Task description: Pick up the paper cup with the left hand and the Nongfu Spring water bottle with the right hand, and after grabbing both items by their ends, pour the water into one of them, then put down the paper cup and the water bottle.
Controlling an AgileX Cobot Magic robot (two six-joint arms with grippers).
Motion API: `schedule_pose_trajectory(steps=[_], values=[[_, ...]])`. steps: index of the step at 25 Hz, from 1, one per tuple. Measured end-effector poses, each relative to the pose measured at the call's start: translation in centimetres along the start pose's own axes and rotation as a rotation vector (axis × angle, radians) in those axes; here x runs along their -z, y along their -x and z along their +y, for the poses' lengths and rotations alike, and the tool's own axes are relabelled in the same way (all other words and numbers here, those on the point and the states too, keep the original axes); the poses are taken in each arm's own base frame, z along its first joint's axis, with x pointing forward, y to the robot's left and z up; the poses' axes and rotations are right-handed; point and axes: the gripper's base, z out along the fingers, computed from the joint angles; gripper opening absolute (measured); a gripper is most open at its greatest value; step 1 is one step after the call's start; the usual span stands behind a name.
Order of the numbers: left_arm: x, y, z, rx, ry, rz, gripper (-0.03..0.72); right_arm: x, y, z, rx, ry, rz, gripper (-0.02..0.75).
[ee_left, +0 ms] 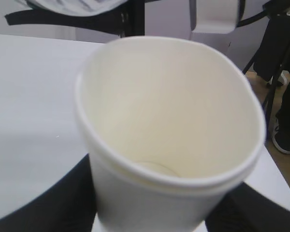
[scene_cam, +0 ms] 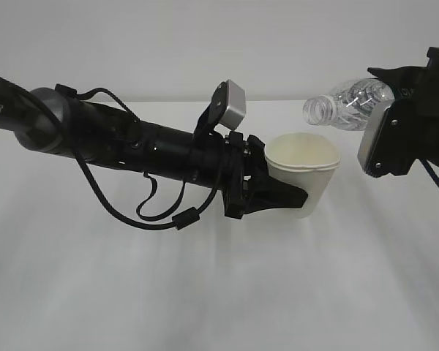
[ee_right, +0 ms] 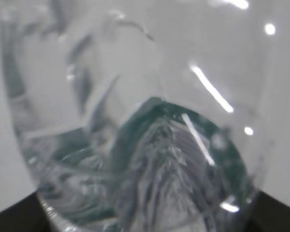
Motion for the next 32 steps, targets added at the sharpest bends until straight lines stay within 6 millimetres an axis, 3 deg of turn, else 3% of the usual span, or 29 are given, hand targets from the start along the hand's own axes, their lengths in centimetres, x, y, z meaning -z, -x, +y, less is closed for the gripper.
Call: schedule_pose_trajectory(steps=[32], values=[[0.00, 0.10, -0.14, 0.002, -0.016, -0.011, 0.435, -0.44, -0.05, -0.83, 0.097, -0.028, -0.001, 0.473]])
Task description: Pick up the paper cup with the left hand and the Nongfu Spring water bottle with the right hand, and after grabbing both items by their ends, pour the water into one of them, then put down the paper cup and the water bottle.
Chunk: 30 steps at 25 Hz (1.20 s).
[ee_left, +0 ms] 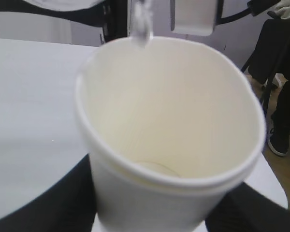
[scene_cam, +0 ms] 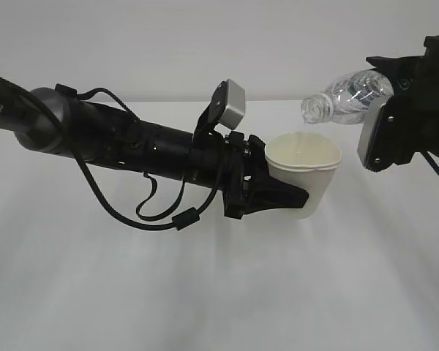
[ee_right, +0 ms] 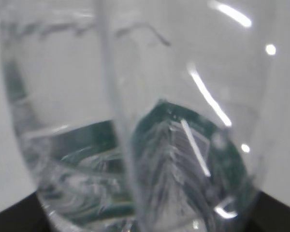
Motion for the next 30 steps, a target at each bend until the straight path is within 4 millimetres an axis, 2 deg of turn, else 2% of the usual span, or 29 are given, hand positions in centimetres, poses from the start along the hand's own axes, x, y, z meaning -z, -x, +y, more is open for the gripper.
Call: schedule_pose_trajectory(steps=[30], values=[[0.01, 0.20, 0.43, 0.025, 0.047, -0.023, 0.435, 0.00, 0.00, 0.00, 0.029, 0.000, 0.000, 0.473]])
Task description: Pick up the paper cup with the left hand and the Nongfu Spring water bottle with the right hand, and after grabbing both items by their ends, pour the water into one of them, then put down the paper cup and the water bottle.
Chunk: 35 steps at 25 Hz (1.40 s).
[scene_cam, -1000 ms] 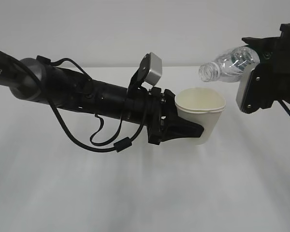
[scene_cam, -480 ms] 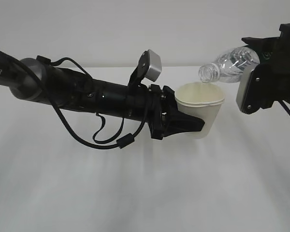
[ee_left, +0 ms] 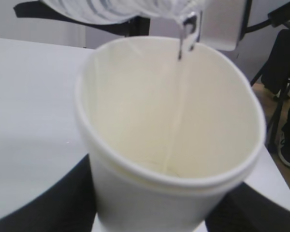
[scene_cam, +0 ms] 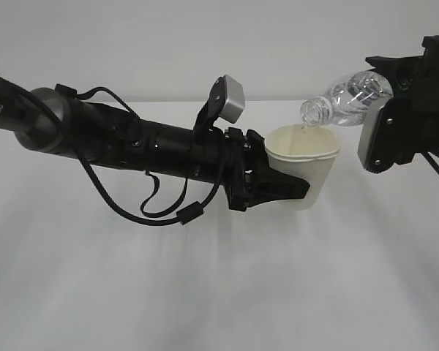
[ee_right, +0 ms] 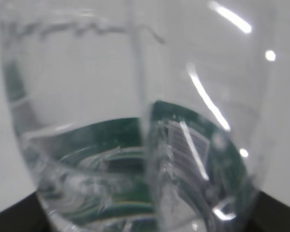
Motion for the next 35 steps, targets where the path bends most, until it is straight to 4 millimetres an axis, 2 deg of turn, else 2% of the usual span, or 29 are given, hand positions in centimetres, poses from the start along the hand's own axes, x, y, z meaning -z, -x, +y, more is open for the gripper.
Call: schedule_pose_trajectory(steps=[35], values=[[0.01, -0.34, -0.23, -0.025, -0.026, 0.037, 0.435, 0.00, 0.00, 0.00, 0.024, 0.000, 0.000, 0.473]])
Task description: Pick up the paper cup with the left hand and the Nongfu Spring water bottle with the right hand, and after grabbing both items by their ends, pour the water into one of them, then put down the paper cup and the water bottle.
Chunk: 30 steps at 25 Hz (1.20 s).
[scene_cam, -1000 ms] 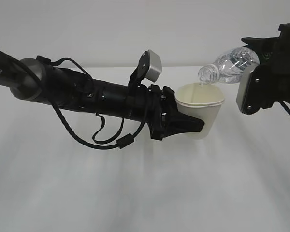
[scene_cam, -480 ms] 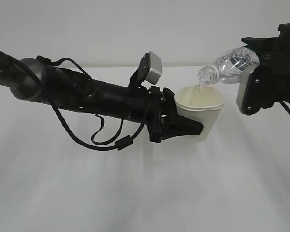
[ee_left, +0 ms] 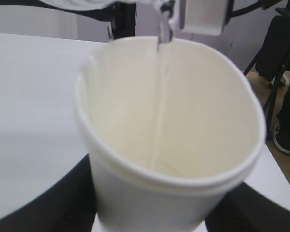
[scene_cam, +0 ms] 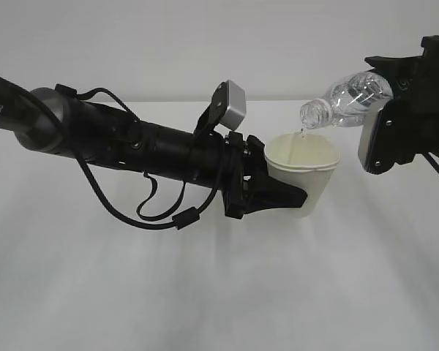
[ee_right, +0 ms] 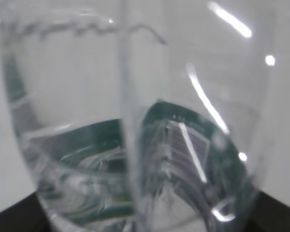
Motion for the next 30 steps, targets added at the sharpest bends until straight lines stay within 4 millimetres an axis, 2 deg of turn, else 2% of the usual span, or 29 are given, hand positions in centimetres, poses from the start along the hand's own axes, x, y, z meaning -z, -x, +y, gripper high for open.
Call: schedule_pose_trajectory(steps=[30], values=[[0.00, -0.01, -0.10, -0.004, -0.011, 0.001, 0.435, 0.00, 0.02, -0.12, 0.020, -0.013, -0.002, 0.473]])
